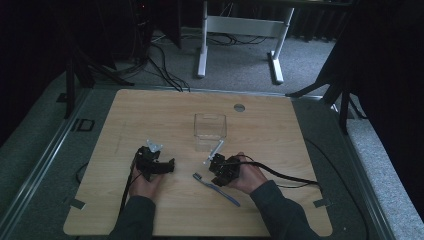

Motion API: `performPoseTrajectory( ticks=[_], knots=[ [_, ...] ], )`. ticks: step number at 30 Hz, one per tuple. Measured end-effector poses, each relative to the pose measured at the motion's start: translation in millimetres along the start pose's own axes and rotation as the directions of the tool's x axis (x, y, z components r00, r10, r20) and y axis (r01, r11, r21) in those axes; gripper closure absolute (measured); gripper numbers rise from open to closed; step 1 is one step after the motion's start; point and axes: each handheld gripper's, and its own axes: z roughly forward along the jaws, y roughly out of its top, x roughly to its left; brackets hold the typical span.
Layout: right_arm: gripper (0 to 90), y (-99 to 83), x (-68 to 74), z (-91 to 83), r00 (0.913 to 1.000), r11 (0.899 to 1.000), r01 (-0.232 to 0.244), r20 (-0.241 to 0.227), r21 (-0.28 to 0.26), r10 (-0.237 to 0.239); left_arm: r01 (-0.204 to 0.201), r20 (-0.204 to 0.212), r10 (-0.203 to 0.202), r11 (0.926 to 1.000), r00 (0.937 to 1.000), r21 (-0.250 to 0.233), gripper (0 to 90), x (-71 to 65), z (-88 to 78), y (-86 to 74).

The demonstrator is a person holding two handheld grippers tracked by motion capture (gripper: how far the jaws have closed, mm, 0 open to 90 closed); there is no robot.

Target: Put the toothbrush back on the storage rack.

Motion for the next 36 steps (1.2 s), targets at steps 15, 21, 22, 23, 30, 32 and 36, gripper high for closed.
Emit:
performPoseTrajectory(
  ticks=[15,21,22,23,30,32,36],
  knots=[
    [72.2,1.3,2.0,10.2,0.9995,0.998,0.019,-0.027,0.052,-0.018,0.000,0.000,0.000,1.0000,1.0000,0.000,8.6,0.0,0.0,0.0],
    [73.4,1.9,3.2,13.9,0.9993,0.997,0.015,-0.034,0.073,-0.012,0.000,0.000,0.000,1.0000,1.0000,0.000,8.6,0.0,0.0,0.0],
    [74.0,2.0,3.1,14.5,0.9993,0.997,0.018,-0.036,0.075,-0.015,0.000,0.000,0.000,1.0000,1.0000,0.000,8.6,0.0,0.0,0.0],
    [74.7,2.0,3.6,16.1,0.9990,0.996,0.020,-0.042,0.082,-0.017,0.000,0.000,0.000,1.0000,1.0000,0.000,8.6,0.0,0.0,0.0],
    [74.8,2.3,4.9,19.3,0.9985,0.995,0.023,-0.051,0.094,-0.018,0.000,0.000,0.000,1.0000,1.0000,0.000,8.6,0.0,0.0,0.0],
    [75.0,2.3,5.2,20.3,0.9985,0.995,0.022,-0.051,0.099,-0.017,0.000,0.000,0.000,1.0000,1.0000,0.000,8.6,0.0,0.0,0.0],
    [75.0,2.7,5.6,22.4,0.9985,0.994,0.019,-0.053,0.106,-0.014,0.000,0.000,0.000,1.0000,1.0000,0.000,8.7,0.0,0.0,0.0]
  ],
)
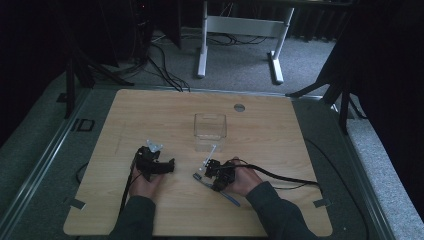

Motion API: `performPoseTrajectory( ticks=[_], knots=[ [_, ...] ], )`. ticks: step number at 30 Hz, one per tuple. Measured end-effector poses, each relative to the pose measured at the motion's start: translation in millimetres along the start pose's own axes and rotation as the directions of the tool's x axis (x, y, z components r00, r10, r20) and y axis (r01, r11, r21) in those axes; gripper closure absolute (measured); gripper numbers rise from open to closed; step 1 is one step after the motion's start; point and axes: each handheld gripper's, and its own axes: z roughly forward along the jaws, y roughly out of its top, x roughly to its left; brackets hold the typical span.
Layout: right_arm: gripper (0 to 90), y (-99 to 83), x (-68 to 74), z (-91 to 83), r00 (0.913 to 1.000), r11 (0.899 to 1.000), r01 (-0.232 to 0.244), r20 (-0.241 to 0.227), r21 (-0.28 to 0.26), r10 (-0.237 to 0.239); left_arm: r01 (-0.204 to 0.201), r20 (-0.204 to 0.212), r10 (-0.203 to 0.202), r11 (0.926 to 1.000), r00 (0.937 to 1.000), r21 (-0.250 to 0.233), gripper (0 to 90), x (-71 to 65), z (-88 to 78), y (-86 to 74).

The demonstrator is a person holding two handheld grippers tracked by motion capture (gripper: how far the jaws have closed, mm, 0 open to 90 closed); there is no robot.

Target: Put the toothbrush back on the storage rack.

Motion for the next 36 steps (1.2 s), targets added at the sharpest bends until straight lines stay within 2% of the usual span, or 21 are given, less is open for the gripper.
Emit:
performPoseTrajectory(
  ticks=[9,36],
  knots=[
    [75.3,0.8,0.6,3.4,0.9999,1.000,-0.010,-0.004,0.018,0.010,0.000,0.000,0.000,1.0000,1.0000,0.000,8.6,0.0,0.0,0.0],
    [78.4,2.1,1.3,14.3,0.9999,0.998,-0.002,0.010,0.068,0.001,0.000,0.000,0.000,1.0000,1.0000,0.000,8.6,0.0,0.0,0.0]
  ],
)
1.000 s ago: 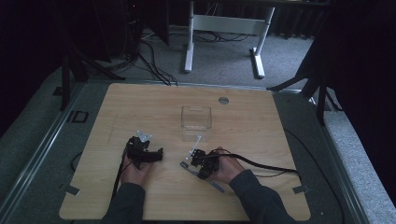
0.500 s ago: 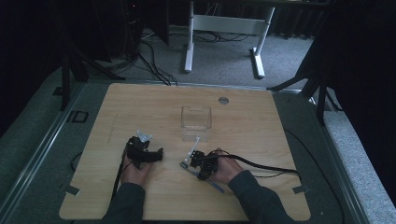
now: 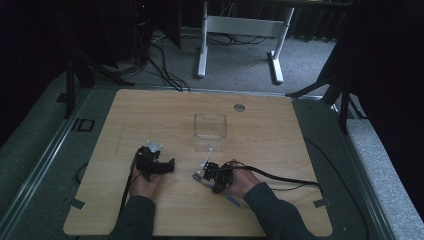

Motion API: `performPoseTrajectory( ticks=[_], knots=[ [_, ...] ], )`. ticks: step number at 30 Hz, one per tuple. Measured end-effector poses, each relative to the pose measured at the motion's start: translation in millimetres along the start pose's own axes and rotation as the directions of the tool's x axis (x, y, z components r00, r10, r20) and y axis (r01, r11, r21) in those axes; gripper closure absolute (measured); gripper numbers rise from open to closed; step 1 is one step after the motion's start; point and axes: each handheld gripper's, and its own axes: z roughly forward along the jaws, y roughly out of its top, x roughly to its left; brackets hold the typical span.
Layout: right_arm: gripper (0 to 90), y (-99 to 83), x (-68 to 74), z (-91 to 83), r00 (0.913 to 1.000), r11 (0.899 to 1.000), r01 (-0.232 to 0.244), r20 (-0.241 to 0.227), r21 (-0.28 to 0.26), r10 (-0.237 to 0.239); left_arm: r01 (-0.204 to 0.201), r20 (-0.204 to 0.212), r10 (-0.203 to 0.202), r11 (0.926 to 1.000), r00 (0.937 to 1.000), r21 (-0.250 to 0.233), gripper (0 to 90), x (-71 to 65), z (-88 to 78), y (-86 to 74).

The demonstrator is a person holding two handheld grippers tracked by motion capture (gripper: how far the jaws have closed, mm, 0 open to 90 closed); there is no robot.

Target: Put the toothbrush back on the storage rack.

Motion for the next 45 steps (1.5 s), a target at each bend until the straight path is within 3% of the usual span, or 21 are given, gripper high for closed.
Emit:
performPoseTrajectory(
  ticks=[16,33,45],
  knots=[
    [81.9,-0.1,0.1,1.0,0.9998,1.000,0.001,0.020,0.003,-0.001,0.000,0.000,0.000,1.0000,1.0000,0.000,8.6,0.0,0.0,0.0],
    [82.3,-3.7,-8.1,-27.1,0.9978,0.990,-0.052,0.034,-0.129,0.056,0.000,0.000,0.000,1.0000,1.0000,0.001,8.6,0.0,-0.1,0.0],
    [82.3,-9.5,-20.0,-53.2,0.9925,0.967,-0.097,0.050,-0.234,0.111,0.000,0.000,0.000,1.0000,1.0000,0.001,8.6,0.0,0.0,0.0]
  ],
)
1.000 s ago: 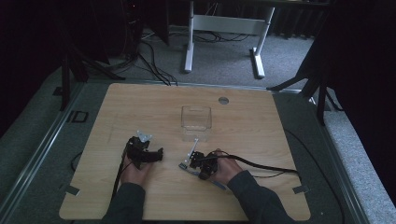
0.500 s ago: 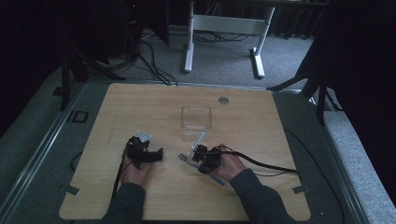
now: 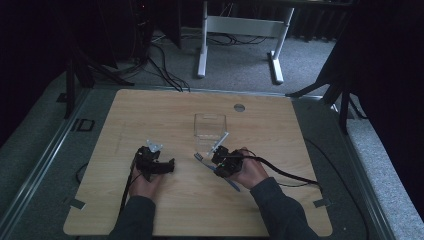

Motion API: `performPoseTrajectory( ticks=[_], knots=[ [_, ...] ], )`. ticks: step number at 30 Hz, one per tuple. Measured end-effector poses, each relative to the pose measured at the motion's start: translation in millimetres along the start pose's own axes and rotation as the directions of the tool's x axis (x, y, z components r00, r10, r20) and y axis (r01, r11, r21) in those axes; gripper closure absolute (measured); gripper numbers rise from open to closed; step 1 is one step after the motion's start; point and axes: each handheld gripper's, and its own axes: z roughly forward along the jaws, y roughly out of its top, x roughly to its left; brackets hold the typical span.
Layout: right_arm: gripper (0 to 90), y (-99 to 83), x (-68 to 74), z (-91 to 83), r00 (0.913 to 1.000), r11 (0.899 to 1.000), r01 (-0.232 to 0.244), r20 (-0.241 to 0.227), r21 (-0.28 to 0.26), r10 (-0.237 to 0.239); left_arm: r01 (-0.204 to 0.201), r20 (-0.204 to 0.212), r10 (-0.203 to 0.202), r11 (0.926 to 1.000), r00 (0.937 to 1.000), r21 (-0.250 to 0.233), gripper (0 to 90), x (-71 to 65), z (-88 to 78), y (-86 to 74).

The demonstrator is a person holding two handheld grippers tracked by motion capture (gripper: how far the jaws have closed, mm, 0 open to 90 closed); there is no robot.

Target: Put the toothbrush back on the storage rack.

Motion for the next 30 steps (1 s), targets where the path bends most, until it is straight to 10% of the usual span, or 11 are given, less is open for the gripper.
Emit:
performPoseTrajectory(
  ticks=[30],
  knots=[
    [82.3,2.2,-10.8,-22.1,0.9938,0.977,-0.092,0.044,-0.194,0.102,0.001,0.000,-0.001,1.0000,1.0000,0.001,8.6,-0.1,0.0,0.0]
  ],
)
